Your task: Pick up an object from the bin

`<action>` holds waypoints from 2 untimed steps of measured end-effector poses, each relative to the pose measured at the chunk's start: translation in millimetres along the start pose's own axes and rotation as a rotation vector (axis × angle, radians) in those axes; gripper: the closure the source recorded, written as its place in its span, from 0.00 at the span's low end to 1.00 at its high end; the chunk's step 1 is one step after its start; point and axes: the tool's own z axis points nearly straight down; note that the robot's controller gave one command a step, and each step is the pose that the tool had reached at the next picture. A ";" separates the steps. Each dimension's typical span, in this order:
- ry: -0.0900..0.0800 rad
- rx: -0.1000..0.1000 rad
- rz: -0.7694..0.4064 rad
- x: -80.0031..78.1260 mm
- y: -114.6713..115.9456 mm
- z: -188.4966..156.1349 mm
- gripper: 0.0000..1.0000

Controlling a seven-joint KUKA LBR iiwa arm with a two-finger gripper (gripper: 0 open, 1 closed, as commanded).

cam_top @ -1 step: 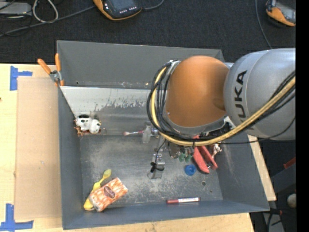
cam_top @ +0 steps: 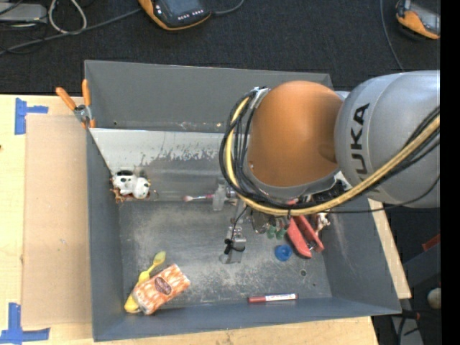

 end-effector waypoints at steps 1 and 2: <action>-0.003 -0.001 -0.072 8.1 6.6 56.4 0.00; -0.008 -0.001 -0.130 5.9 76.7 100.3 0.00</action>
Offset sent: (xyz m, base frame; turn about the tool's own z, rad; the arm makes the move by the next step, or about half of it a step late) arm -0.0055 0.1031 -0.1141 -0.1524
